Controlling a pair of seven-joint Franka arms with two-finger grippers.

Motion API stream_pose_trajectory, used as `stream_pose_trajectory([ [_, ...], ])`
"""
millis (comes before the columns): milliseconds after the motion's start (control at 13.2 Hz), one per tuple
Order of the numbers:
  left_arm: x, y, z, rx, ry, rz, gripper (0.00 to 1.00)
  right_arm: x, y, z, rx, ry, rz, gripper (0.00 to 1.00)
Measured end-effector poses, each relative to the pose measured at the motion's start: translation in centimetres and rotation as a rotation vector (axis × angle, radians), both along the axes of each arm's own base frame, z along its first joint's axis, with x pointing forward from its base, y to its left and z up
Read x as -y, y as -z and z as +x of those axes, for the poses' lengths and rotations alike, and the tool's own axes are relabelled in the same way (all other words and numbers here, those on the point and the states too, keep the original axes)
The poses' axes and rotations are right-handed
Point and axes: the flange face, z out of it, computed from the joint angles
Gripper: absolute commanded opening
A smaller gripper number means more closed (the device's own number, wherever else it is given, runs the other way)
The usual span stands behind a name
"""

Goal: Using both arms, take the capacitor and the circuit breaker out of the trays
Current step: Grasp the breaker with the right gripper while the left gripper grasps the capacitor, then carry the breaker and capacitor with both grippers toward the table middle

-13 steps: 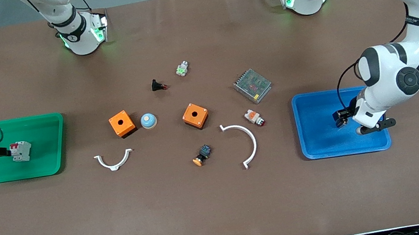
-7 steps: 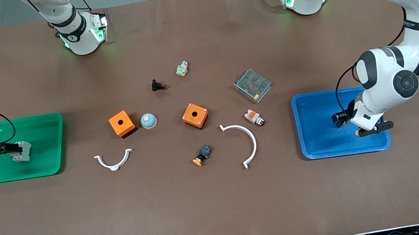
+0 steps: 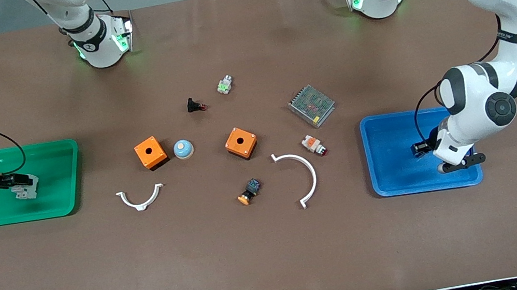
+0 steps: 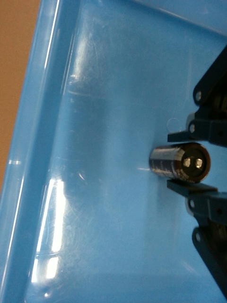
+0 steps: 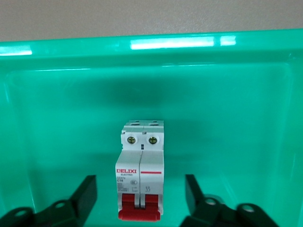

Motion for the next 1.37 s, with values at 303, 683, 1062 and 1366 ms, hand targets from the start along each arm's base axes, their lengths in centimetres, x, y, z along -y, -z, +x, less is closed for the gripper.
stream_pose_trajectory([
  [303,-0.1,-1.2,1.0,0.029,-0.003,0.000,0.00,0.0,0.0,0.0,0.002,0.000,-0.001,0.22],
  [683,0.2,-8.4,3.0,0.066,0.008,0.000,0.00,-0.2,-2.2,0.7,-0.013,-0.006,0.011,0.20],
  [1062,6.6,-18.2,4.6,0.085,0.113,-0.014,0.00,-2.5,-17.5,5.4,-0.072,-0.069,0.045,0.18],
  [1366,13.4,-20.4,3.3,0.044,0.108,-0.024,0.00,-11.4,-23.4,8.6,-0.111,-0.053,0.019,0.18],
])
